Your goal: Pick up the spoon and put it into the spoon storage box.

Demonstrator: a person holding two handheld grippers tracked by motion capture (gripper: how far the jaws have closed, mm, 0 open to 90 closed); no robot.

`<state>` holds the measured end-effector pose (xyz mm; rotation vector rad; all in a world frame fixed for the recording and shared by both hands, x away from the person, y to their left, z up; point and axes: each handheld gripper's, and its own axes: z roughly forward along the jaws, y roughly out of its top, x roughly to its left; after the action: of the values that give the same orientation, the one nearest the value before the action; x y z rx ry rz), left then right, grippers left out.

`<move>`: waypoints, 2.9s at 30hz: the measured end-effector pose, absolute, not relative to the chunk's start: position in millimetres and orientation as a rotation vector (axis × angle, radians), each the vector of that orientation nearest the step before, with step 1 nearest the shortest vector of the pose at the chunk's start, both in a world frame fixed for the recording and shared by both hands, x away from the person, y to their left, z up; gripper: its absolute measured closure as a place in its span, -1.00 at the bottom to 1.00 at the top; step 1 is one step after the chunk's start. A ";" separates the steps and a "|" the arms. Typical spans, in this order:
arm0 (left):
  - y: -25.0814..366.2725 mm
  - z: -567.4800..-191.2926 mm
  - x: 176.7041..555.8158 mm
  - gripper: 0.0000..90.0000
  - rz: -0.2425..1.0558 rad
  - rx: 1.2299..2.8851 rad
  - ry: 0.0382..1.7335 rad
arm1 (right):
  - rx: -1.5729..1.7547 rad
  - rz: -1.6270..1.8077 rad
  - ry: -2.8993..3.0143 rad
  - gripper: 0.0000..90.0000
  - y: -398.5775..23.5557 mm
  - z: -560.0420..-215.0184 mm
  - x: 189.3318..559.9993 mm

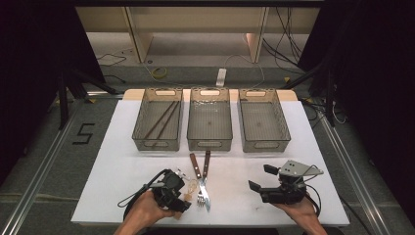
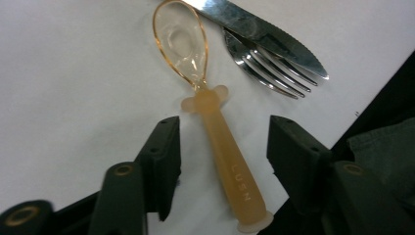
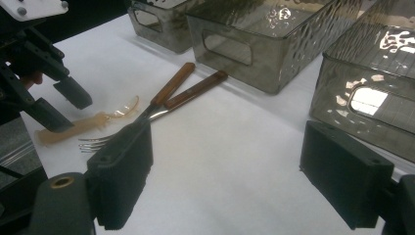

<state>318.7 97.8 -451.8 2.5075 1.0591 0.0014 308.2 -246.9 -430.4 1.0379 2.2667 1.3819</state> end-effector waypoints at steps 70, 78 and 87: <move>122.8 -432.5 334.2 0.69 0.158 2.351 1.041 | 1.029 1.373 2.277 -0.53 -245.9 -430.4 308.2; 126.7 -426.2 340.9 0.69 0.192 2.304 1.049 | 1.033 1.374 2.277 -0.53 -245.9 -431.1 308.8; 126.8 -421.3 345.9 0.69 0.200 2.279 1.043 | 1.036 1.374 2.276 -0.53 -245.7 -431.6 309.2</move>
<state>345.9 126.8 -421.3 2.2787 1.0428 0.2005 309.2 -245.7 -431.6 1.0356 2.2763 1.3736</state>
